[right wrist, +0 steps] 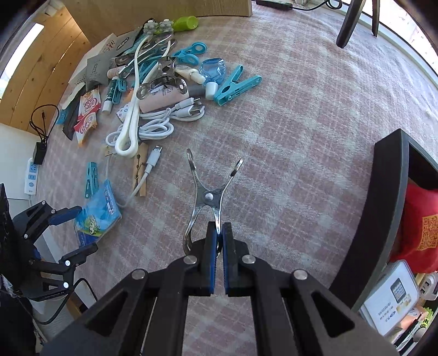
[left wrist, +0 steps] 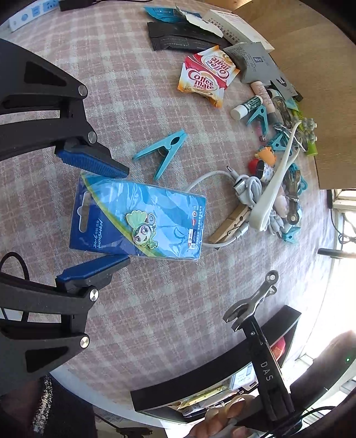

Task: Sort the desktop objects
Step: 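Grasp the blue frog card pack with the left tool while the right tool grasps the metal clip, then carry the blue card pack and metal clip into the tray and open both tools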

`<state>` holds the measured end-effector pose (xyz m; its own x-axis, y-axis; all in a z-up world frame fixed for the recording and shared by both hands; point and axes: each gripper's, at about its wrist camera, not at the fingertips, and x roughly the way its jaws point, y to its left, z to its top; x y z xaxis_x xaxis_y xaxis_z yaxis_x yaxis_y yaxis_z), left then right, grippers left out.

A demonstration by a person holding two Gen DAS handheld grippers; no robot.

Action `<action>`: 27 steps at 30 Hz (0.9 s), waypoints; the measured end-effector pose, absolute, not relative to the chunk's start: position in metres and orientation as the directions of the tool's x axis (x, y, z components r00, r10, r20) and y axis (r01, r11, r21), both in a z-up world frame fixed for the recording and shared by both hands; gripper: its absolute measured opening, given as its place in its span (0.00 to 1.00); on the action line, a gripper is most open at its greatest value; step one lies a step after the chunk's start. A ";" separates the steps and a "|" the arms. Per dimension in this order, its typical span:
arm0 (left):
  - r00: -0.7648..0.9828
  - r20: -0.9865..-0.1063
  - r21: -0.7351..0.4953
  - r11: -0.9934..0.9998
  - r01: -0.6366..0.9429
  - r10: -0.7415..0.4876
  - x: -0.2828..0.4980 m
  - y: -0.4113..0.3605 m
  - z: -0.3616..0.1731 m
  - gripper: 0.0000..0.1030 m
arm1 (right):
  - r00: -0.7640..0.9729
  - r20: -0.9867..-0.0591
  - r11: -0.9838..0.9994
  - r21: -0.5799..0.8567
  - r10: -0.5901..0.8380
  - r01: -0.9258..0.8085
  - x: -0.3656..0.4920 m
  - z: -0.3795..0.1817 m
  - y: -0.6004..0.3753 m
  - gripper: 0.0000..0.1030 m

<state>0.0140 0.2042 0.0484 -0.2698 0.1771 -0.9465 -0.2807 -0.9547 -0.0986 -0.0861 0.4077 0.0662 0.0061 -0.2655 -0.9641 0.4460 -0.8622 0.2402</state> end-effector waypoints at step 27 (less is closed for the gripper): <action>-0.309 -0.887 -0.116 -0.812 -0.572 0.344 -0.016 0.460 0.104 0.53 | -0.220 -0.970 -0.991 0.079 -0.101 0.104 -0.047 0.135 0.687 0.04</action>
